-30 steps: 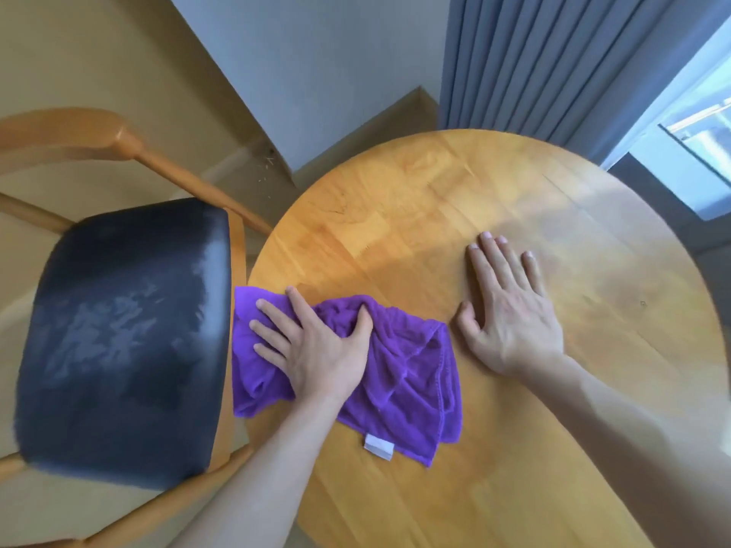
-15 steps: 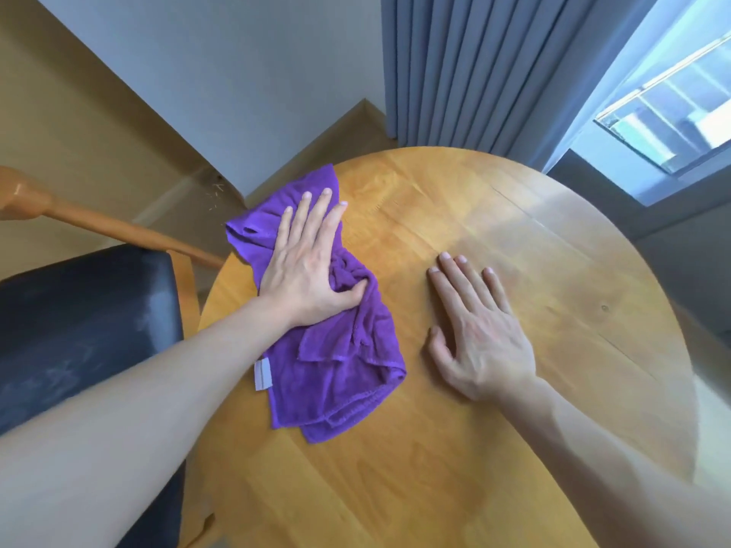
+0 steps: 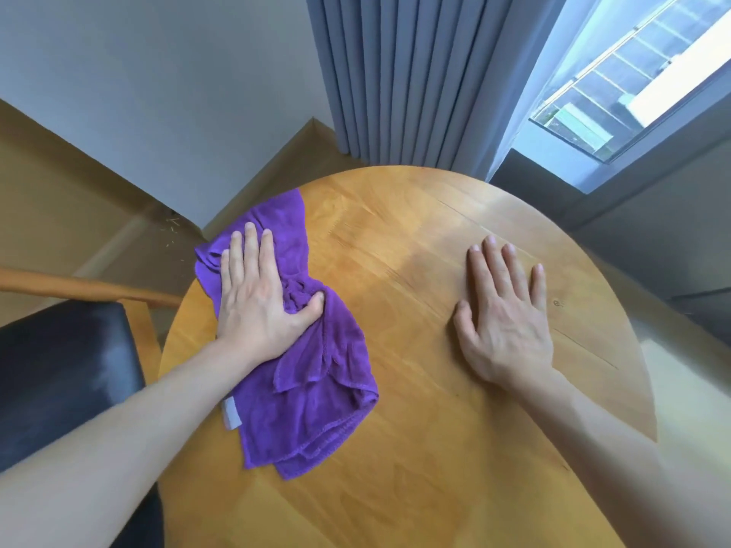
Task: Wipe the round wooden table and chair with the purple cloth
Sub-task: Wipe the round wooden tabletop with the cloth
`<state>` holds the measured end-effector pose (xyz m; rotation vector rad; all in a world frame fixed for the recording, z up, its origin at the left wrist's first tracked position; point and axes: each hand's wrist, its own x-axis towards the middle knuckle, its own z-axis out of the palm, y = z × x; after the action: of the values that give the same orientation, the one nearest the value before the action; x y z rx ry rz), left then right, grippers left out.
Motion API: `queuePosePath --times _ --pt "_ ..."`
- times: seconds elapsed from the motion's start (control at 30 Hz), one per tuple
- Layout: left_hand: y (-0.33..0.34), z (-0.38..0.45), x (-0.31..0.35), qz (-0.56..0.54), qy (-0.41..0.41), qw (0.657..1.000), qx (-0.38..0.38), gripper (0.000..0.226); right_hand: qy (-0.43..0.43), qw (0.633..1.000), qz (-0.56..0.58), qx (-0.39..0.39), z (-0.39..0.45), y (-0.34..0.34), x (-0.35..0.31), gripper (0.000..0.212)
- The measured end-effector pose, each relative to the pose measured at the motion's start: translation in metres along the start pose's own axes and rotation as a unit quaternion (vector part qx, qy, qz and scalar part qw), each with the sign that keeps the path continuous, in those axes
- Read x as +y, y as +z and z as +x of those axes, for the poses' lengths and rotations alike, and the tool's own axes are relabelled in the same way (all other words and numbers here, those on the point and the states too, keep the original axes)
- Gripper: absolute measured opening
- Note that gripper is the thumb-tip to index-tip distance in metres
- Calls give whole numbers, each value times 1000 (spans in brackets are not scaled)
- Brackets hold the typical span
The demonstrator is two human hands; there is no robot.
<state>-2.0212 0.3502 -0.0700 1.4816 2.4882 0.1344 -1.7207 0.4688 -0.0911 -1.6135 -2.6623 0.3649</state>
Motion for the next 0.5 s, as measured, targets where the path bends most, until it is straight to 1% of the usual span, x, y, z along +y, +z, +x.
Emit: queuePosePath --times 0.1,0.23,0.33,0.47,0.5 --pt "-4 28 19 11 65 997 -28 120 4 1000 9 8 0 1 -2 72" --pt "4 61 75 28 123 992 -28 121 6 999 34 19 0 -3 -3 74" --pt "10 77 113 37 163 985 -33 120 11 996 77 38 -2 -6 -3 75" --pt "11 82 121 40 183 982 -34 116 19 991 125 44 -1 -15 -5 73" --pt "11 81 120 41 185 981 -36 115 26 991 120 47 0 -18 -3 72"
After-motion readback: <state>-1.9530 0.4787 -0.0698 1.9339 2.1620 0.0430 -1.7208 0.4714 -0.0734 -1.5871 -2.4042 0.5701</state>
